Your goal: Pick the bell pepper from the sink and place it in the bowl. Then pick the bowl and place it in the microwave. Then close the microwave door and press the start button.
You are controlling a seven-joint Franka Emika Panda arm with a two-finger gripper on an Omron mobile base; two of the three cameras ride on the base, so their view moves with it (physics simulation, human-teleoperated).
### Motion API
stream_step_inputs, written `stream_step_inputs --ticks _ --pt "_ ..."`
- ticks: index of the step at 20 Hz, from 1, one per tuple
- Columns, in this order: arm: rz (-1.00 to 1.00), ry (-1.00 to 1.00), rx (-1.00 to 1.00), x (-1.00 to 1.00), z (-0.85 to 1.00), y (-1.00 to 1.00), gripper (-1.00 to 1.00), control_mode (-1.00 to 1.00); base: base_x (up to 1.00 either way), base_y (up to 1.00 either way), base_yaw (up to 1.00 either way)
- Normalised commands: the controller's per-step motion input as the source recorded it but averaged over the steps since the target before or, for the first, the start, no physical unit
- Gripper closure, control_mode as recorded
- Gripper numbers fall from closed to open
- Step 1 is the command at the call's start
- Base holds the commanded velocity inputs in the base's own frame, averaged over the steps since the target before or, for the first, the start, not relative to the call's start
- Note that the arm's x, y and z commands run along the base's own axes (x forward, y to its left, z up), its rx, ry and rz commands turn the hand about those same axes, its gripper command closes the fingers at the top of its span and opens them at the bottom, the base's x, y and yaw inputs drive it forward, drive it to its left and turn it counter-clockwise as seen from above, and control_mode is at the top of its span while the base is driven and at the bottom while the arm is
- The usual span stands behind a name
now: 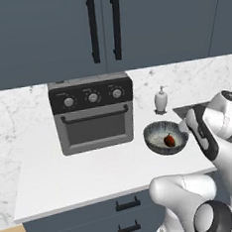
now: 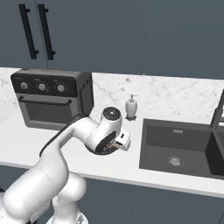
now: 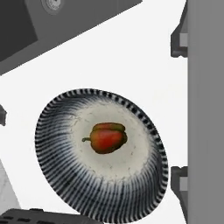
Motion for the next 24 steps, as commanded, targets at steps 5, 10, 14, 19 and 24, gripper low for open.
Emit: stream_step_inputs --ticks 5,10,14,19,24 --pt "-0.12 0.12 0.22 0.17 -0.01 -0.35 -1.00 -1.00 0.00 0.00 0.00" --pt "-0.01 0.19 0.19 0.45 -0.23 -0.08 -1.00 -1.00 0.00 0.00 0.00" --pt "0.00 0.16 0.01 0.48 -0.17 0.00 -1.00 -1.00 0.00 0.00 0.00" --pt "0.00 0.08 0.00 0.32 -0.29 0.00 -1.00 -1.00 0.00 0.00 0.00" --pt "0.00 0.02 0.00 0.17 -0.34 0.00 -1.00 -1.00 0.00 0.00 0.00"
